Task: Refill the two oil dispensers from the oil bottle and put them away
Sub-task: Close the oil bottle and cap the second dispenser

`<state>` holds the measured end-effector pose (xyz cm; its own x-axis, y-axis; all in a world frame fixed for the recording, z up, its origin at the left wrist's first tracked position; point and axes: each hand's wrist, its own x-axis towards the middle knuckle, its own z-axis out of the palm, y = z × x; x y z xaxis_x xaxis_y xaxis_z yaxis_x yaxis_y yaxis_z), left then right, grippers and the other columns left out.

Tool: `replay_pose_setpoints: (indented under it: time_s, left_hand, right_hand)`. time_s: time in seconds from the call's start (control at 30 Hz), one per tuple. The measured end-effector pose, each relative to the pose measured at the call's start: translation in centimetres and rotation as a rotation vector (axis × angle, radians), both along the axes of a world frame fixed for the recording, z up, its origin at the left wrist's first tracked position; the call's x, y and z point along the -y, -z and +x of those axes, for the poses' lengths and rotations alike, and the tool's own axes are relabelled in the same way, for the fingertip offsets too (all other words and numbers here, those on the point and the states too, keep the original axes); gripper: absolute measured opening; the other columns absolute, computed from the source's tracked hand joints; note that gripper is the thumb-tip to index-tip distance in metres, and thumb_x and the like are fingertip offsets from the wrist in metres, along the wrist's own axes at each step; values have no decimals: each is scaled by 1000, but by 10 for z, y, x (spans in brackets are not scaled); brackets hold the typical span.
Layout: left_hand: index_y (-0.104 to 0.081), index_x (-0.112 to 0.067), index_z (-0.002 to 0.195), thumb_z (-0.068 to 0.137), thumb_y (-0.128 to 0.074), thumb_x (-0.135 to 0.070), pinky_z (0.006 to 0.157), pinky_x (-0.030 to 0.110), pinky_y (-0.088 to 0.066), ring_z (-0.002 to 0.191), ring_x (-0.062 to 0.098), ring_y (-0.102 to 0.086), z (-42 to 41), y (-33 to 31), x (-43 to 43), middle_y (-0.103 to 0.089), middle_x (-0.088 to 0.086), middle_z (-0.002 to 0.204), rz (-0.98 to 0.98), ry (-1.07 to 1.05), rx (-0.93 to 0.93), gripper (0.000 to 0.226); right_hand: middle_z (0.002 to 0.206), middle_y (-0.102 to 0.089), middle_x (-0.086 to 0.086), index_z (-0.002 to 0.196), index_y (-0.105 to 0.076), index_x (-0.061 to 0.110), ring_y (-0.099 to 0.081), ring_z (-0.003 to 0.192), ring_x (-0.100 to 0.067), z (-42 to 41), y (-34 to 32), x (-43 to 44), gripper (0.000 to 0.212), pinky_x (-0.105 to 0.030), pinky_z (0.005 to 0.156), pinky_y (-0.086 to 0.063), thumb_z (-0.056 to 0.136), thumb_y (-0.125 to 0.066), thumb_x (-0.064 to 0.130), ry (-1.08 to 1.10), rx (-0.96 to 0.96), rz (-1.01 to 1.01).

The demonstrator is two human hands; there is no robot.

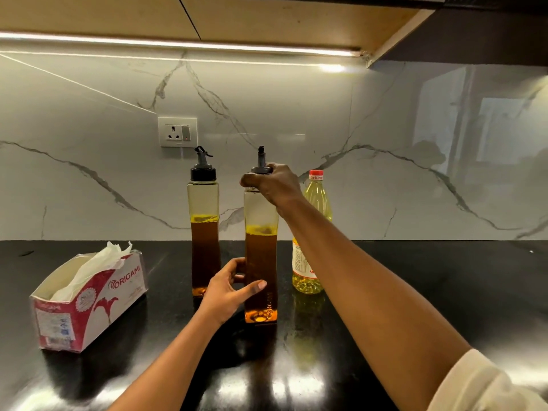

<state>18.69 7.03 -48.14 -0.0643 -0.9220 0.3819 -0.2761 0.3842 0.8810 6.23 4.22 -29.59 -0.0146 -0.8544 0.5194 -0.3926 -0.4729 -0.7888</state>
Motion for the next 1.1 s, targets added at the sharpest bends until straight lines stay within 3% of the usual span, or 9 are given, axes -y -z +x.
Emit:
replay_pose_setpoints:
  time_s: [0.13,0.27,0.43,0.5,0.57,0.67,0.8,1.0,1.1]
  left_hand:
    - [-49,-45,117,54,-81,-64,101,37,-48,116,11,-58,4,0,-4,-65,-9,119,69,47,-17,73]
    - [-37,-32,142,60,-79,-51,105,31,-41,122,4,-48,3,-9,-16,-51,-14,130,76,23,79,94]
    - [-62,-19,104,73,-76,-37,77,25,-53,90,15,-65,44,-31,-25,-65,-4,92,-192,-452,6,39]
    - [-55,-19,120,78,-76,-28,85,35,-52,101,22,-61,70,-29,-12,-63,2,108,-123,-530,-15,49]
    - [-35,-24,142,77,-77,-22,95,43,-47,118,26,-52,86,-23,4,-52,8,132,56,-438,-15,77]
    - [-15,-31,151,74,-78,-16,105,50,-41,134,33,-40,92,-13,24,-36,12,150,222,-244,-54,101]
    - [-20,-27,150,77,-76,-13,97,37,-42,133,29,-43,90,-5,38,-41,10,146,263,-160,-1,93]
    - [-28,-25,147,74,-76,-17,104,40,-41,131,26,-46,99,-1,45,-47,8,142,293,-109,12,87]
    - [-26,-23,149,80,-73,-12,103,37,-40,132,26,-44,95,-3,44,-47,6,141,277,-108,40,84]
  right_hand:
    - [117,-62,-7,120,-56,15,-57,109,-25,-3,-3,-9,59,-41,95,-48,74,-72,48,26,-141,-18]
    - [142,-41,-10,146,-18,19,-40,128,-25,-31,18,-32,84,-37,99,-37,81,-69,35,-350,29,158]
    - [147,-32,0,148,-4,34,-35,132,-21,-56,117,-37,115,-39,105,-38,66,-84,30,-443,-46,369]
    - [142,-37,3,146,-11,32,-37,131,-19,-55,150,-33,110,-38,108,-36,65,-85,25,-432,-106,474]
    - [135,-49,2,137,-27,31,-47,124,-16,-52,168,-26,93,-35,105,-40,64,-86,23,-397,-96,485]
    - [124,-57,6,123,-38,34,-54,114,-11,-49,174,-13,78,-27,97,-45,62,-87,26,-375,-108,460]
    - [121,-59,6,127,-42,27,-56,112,-10,-42,176,8,80,-27,95,-44,61,-86,32,-312,-135,412]
    - [126,-57,3,131,-40,25,-53,116,-14,-32,173,32,80,-29,97,-43,64,-85,30,-293,-135,437]
    - [126,-56,2,131,-41,23,-52,116,-14,-27,171,35,78,-23,88,-44,67,-83,27,-279,-122,461]
